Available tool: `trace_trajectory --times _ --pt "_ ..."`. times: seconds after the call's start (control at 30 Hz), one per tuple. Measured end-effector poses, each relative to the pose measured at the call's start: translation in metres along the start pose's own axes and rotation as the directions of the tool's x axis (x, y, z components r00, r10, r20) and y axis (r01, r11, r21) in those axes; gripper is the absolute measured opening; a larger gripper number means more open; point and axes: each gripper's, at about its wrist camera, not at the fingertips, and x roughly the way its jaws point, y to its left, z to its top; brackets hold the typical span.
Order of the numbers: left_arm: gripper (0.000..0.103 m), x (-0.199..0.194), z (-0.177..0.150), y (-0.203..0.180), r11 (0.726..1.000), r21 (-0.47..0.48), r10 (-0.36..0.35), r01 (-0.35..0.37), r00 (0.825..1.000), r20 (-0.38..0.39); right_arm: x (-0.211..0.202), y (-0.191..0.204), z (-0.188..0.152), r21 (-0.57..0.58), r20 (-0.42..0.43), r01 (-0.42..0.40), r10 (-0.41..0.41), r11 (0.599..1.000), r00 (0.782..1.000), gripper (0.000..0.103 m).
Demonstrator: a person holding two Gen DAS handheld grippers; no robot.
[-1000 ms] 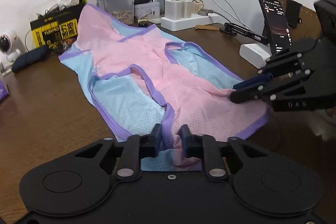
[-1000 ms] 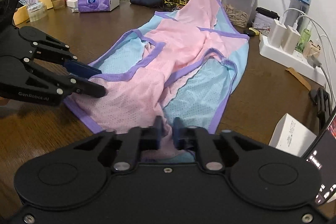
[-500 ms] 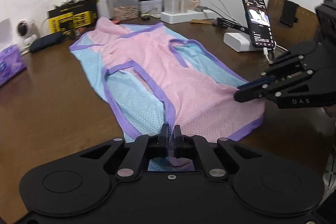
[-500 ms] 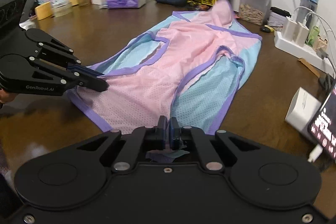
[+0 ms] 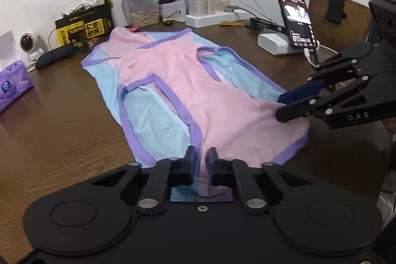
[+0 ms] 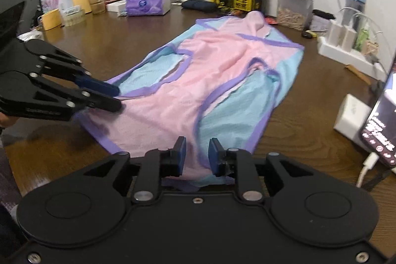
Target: Fold clothes
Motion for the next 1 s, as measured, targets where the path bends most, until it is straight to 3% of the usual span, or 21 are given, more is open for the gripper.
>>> trace_trajectory --times 0.03,0.07,0.3,0.37,0.47,0.53,0.57,0.6,0.63,0.7,0.73,0.8,1.0 --pt "0.002 -0.002 0.001 0.001 1.000 -0.011 0.008 -0.008 1.000 0.013 0.000 0.002 0.000 0.001 0.006 0.003 -0.003 1.000 1.000 0.018" --pt "0.002 -0.004 0.003 0.003 1.000 -0.020 0.016 -0.015 1.000 0.027 -0.001 0.002 0.001 0.003 0.014 0.002 -0.002 1.000 1.000 0.004" --pt "0.002 -0.006 0.042 0.022 0.998 -0.017 0.058 -0.056 0.990 0.130 -0.009 -0.011 0.034 0.019 0.131 0.057 -0.059 0.998 0.990 0.004" --pt "0.002 0.004 0.052 0.030 0.999 -0.013 0.040 -0.039 0.992 0.116 0.002 -0.020 0.044 0.017 0.128 0.075 -0.077 0.997 0.989 0.004" --pt "0.003 0.033 0.053 0.040 0.999 -0.018 0.027 -0.026 0.999 0.036 0.028 -0.032 0.050 0.004 0.062 0.071 -0.071 0.997 0.996 0.005" --pt "0.008 0.039 0.044 0.039 0.999 -0.024 0.029 -0.029 1.000 0.006 0.039 -0.032 0.046 -0.010 0.014 0.094 -0.094 0.995 0.995 0.009" --pt "0.012 0.032 0.040 0.039 0.999 -0.023 0.045 -0.044 0.999 0.016 0.044 -0.033 0.043 -0.016 -0.009 0.108 -0.108 0.994 0.994 0.019" --pt "0.029 0.025 0.035 0.040 0.998 -0.022 0.060 -0.060 0.998 0.027 0.044 -0.033 0.040 -0.016 -0.008 0.119 -0.119 0.993 0.993 0.028" --pt "0.052 0.017 0.031 0.040 0.997 -0.021 0.076 -0.075 0.996 0.038 0.037 -0.033 0.037 -0.014 0.013 0.133 -0.133 0.991 0.991 0.030" --pt "0.068 0.003 0.022 0.041 0.994 -0.019 0.107 -0.106 0.992 0.059 0.023 -0.030 0.030 -0.013 0.056 0.158 -0.157 0.987 0.986 0.036" --pt "0.068 -0.004 0.018 0.042 0.992 -0.019 0.123 -0.122 0.990 0.070 0.012 -0.026 0.024 -0.008 0.091 0.169 -0.168 0.986 0.982 0.039" --pt "0.068 -0.016 0.009 0.042 0.989 -0.020 0.145 -0.144 0.986 0.086 0.001 -0.019 0.019 -0.002 0.115 0.170 -0.168 0.985 0.979 0.060" --pt "0.063 -0.012 0.006 0.015 0.997 0.004 0.080 -0.080 0.996 0.044 0.001 0.014 0.010 -0.068 0.099 0.099 -0.092 0.993 0.991 0.058"
